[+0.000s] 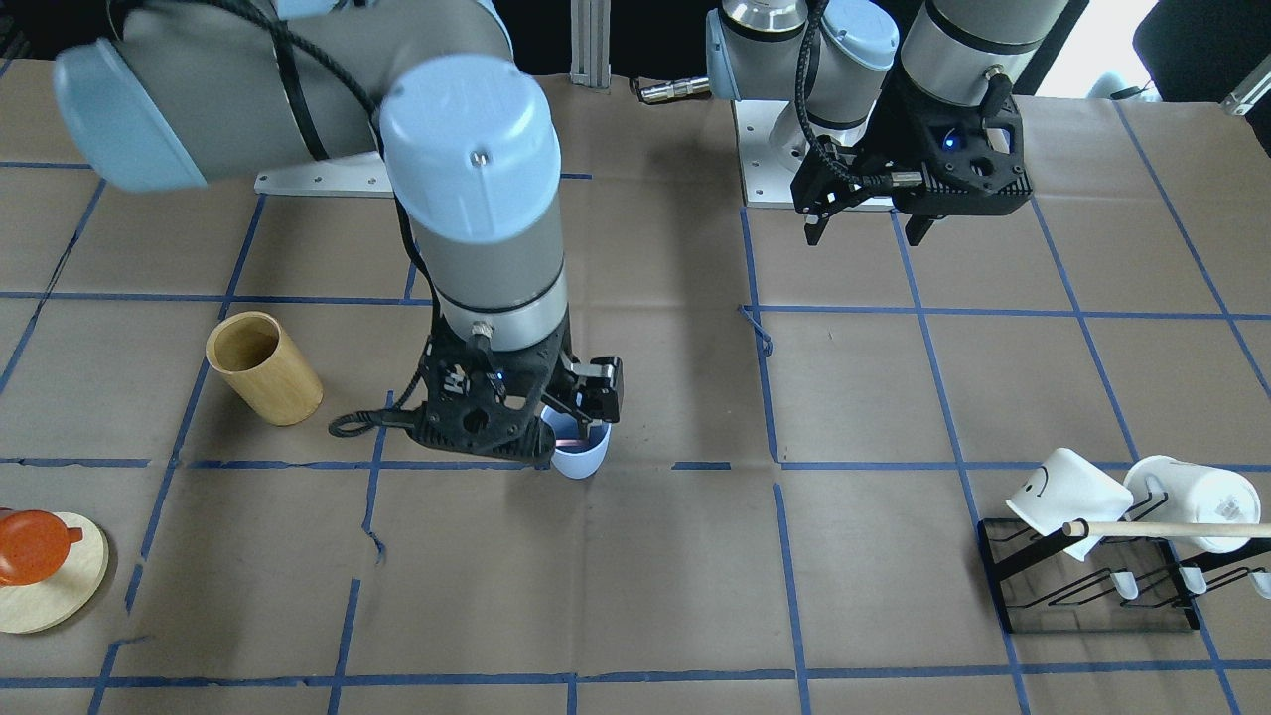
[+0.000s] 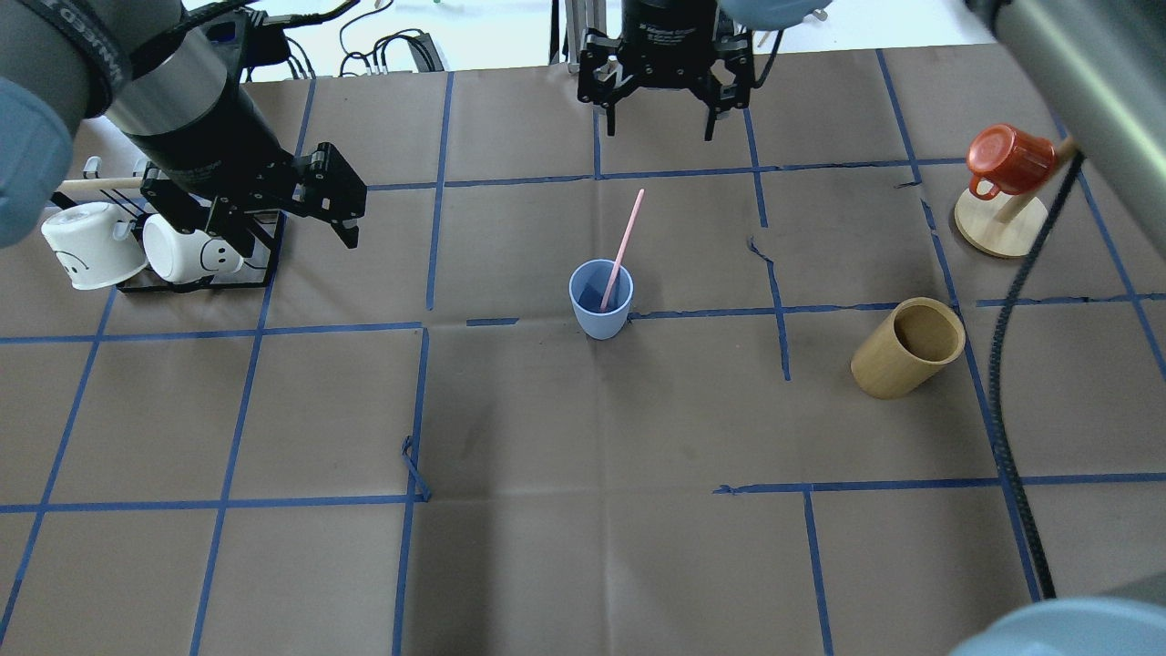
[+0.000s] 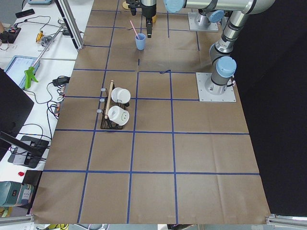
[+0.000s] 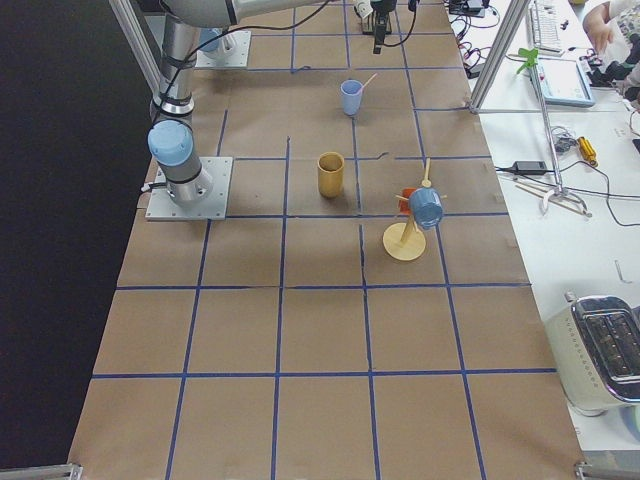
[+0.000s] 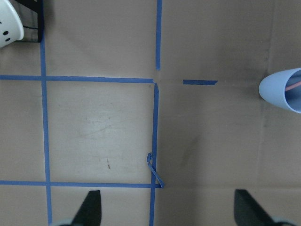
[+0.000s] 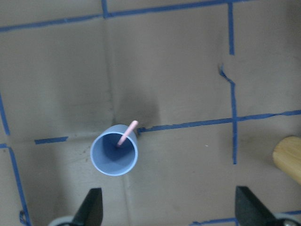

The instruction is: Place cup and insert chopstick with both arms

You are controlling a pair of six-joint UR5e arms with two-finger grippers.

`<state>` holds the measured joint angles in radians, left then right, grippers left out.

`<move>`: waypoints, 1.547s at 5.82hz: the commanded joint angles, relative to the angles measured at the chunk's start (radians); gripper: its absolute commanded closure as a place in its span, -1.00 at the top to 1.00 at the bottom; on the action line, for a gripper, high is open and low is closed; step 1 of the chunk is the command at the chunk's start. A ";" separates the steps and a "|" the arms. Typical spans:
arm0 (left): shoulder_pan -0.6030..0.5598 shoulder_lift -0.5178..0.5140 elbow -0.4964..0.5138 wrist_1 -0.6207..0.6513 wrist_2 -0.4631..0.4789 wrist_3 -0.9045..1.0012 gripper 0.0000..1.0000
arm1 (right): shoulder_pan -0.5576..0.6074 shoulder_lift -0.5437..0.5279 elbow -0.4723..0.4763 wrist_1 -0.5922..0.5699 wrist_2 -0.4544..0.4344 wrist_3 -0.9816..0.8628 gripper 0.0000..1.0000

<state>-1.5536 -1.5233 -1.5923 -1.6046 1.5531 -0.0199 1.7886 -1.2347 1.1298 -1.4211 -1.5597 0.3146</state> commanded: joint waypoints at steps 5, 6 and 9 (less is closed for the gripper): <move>0.000 -0.003 0.000 0.020 -0.001 0.000 0.98 | -0.170 -0.287 0.363 -0.094 -0.006 -0.126 1.00; 0.000 -0.003 0.000 0.020 0.002 -0.002 0.98 | -0.182 -0.289 0.360 -0.096 -0.010 -0.130 1.00; 0.000 -0.001 0.000 0.020 0.002 0.000 0.98 | -0.201 -0.290 0.361 -0.093 -0.033 -0.134 1.00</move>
<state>-1.5539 -1.5249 -1.5923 -1.5846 1.5558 -0.0208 1.5892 -1.5239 1.4909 -1.5143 -1.5910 0.1813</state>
